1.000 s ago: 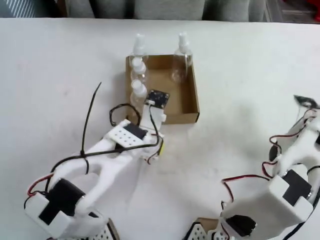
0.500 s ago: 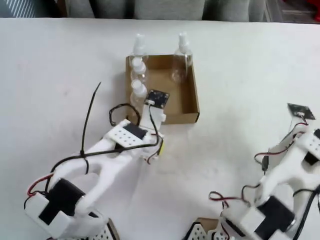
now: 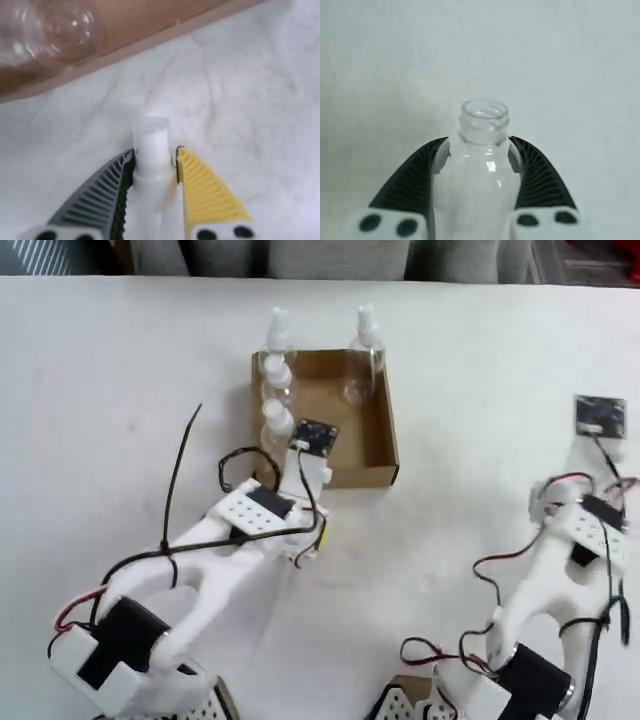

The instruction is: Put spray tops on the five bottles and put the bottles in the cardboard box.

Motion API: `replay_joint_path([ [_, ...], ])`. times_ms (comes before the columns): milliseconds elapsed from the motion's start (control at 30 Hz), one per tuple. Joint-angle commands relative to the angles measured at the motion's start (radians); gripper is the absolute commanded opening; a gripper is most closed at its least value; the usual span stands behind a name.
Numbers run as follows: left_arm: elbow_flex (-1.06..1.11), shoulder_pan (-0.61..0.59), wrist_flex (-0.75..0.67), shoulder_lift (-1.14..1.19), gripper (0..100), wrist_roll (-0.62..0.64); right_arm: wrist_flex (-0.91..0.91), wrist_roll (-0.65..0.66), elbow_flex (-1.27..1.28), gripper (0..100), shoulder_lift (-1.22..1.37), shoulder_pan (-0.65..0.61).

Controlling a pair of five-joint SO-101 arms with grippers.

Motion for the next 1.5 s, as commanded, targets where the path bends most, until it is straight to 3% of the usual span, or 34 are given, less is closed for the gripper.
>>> replay_joint_path([
  [0,0.003,-0.012,-0.011,-0.065,2,-0.009,-0.354,-0.009,0.021,1.8,-0.012,-0.047],
  [200,0.003,-0.012,-0.011,-0.065,2,-0.009,-0.719,-0.02,0.025,1.7,-0.012,-0.105],
  [267,0.003,-0.012,-0.011,-0.065,2,-0.009,-0.74,-0.143,0.025,1.8,-0.025,-0.102],
  [367,0.003,-0.012,-0.011,-0.065,2,-0.009,-0.745,-0.454,0.072,1.8,-0.096,-0.087],
  [433,0.003,-0.012,-0.011,-0.065,2,-0.009,-0.745,-0.565,0.132,1.8,-0.166,-0.087],
  [900,0.003,-0.012,-0.011,-0.065,2,-0.009,-0.713,-0.489,0.666,1.7,-0.923,-0.288],
  [1300,0.003,-0.012,0.006,-0.067,2,-0.009,-0.104,-0.468,0.73,1.8,-1.511,-0.621],
  [1467,-0.003,-0.012,0.023,-0.067,2,-0.009,-0.079,-0.468,0.779,1.8,-1.514,-0.668],
])
